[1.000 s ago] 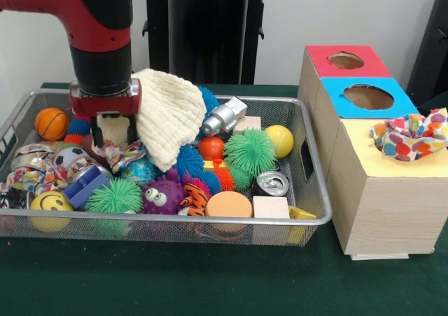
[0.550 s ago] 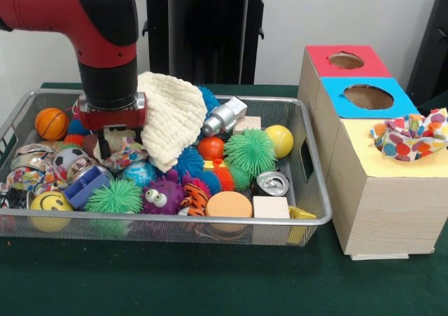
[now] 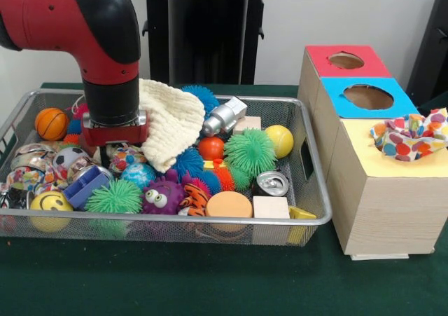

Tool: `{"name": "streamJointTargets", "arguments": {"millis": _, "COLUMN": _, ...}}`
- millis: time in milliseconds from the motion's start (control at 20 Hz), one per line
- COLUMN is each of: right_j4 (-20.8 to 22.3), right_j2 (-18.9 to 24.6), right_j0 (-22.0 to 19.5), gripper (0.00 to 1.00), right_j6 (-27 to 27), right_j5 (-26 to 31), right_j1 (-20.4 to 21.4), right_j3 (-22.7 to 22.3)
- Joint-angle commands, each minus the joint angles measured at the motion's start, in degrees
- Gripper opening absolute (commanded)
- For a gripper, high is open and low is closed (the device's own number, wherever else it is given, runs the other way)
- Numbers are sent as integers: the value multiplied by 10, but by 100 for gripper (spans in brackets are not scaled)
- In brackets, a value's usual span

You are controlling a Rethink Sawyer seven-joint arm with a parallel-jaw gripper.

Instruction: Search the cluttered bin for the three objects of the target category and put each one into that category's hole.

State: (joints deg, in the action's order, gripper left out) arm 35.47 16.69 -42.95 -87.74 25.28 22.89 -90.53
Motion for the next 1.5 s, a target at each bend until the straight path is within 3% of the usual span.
{"name": "streamJointTargets", "arguments": {"millis": 50, "right_j4": 55, "right_j2": -31, "right_j0": 13, "gripper": 100, "right_j6": -13, "right_j5": -25, "right_j1": -58, "right_j3": 0}}
{"name": "streamJointTargets", "arguments": {"millis": 550, "right_j4": 42, "right_j2": -27, "right_j0": 13, "gripper": 100, "right_j6": 0, "right_j5": 1, "right_j1": -55, "right_j3": 5}}
{"name": "streamJointTargets", "arguments": {"millis": 850, "right_j4": 44, "right_j2": -30, "right_j0": 14, "gripper": 100, "right_j6": -8, "right_j5": -12, "right_j1": -56, "right_j3": 6}}
{"name": "streamJointTargets", "arguments": {"millis": 900, "right_j4": 48, "right_j2": -33, "right_j0": 16, "gripper": 0, "right_j6": -12, "right_j5": -21, "right_j1": -55, "right_j3": 4}}
{"name": "streamJointTargets", "arguments": {"millis": 1500, "right_j4": 33, "right_j2": -36, "right_j0": 24, "gripper": 0, "right_j6": 10, "right_j5": 33, "right_j1": -51, "right_j3": 15}}
